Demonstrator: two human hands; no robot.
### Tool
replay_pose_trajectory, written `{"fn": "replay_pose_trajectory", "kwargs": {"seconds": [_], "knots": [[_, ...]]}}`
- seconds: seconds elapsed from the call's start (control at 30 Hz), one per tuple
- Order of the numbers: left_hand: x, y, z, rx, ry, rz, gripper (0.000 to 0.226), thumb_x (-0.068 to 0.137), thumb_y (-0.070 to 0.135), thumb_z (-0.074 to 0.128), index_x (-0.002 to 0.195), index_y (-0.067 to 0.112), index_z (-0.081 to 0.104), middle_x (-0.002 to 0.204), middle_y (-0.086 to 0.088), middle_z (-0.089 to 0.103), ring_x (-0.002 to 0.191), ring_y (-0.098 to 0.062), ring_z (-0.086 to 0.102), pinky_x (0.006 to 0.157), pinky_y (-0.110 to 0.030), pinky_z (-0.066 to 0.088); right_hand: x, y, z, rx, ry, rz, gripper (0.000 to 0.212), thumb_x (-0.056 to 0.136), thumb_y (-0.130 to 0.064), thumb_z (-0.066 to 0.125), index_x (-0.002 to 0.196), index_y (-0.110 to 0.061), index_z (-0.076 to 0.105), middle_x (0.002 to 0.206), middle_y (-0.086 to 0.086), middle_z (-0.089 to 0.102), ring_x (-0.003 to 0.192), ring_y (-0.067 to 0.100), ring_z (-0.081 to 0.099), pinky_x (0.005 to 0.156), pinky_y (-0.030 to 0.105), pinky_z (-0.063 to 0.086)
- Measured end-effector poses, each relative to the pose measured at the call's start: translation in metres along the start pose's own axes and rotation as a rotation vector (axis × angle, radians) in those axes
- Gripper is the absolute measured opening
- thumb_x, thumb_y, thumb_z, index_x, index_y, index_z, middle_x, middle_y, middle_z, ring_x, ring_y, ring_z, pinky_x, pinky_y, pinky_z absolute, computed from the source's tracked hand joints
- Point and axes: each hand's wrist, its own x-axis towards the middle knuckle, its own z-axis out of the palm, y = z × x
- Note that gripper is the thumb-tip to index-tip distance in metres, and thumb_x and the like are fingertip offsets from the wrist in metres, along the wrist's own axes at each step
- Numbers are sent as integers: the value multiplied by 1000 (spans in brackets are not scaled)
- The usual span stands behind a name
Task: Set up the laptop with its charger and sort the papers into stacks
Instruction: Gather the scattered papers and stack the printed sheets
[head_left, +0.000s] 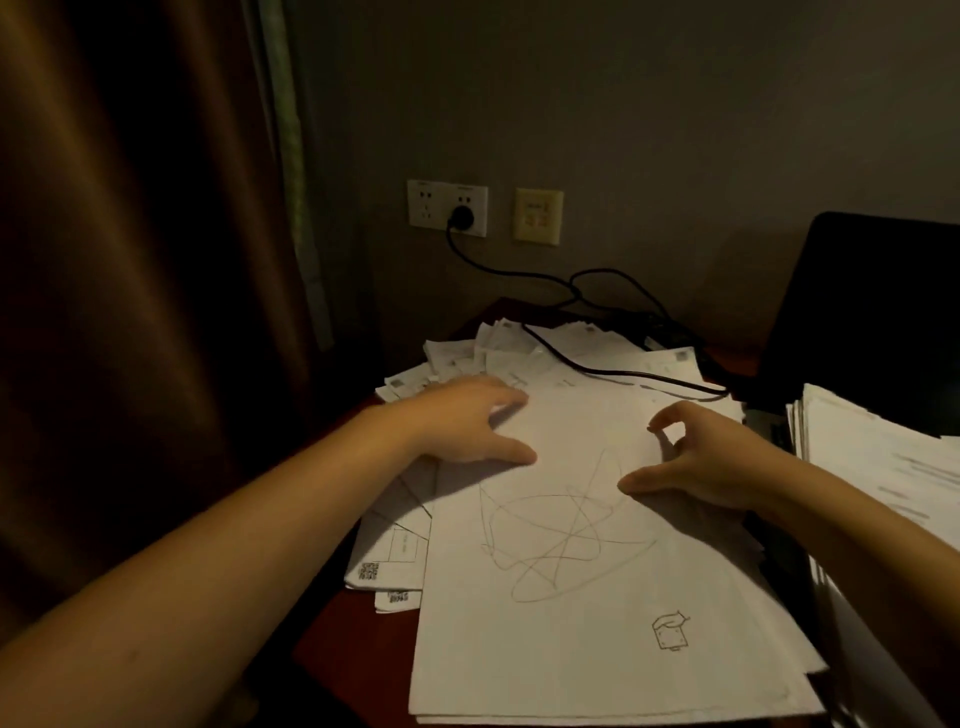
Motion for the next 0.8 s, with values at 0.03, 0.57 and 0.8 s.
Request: {"fn": "replay_pose_trajectory", "kwargs": {"seconds": [0.03, 0.57, 0.8], "knots": [[5, -7, -5, -2, -31, -67, 92, 82, 74, 60, 158, 36, 23, 165, 7, 21, 150, -21, 23, 120, -44, 22, 2, -1, -1, 23, -2, 26, 95, 62, -51, 87, 140, -22, 42, 131, 10, 56, 96, 22, 56, 70, 27, 51], [6, -39, -13, -652, 37, -203, 40, 77, 22, 86, 111, 32, 69, 109, 11, 72, 103, -12, 67, 94, -33, 53, -1, 3, 0, 117, 53, -105, 40, 79, -30, 82, 109, -21, 59, 100, -5, 62, 95, 19, 61, 78, 27, 51], [-9, -36, -14, -932, 240, -96, 33, 83, 17, 81, 108, 34, 66, 108, 10, 72, 102, -12, 69, 89, -34, 58, -6, 9, -7, 268, 171, -281, 40, 76, -36, 82, 111, -28, 64, 98, -16, 64, 86, 6, 63, 61, 12, 51]]}}
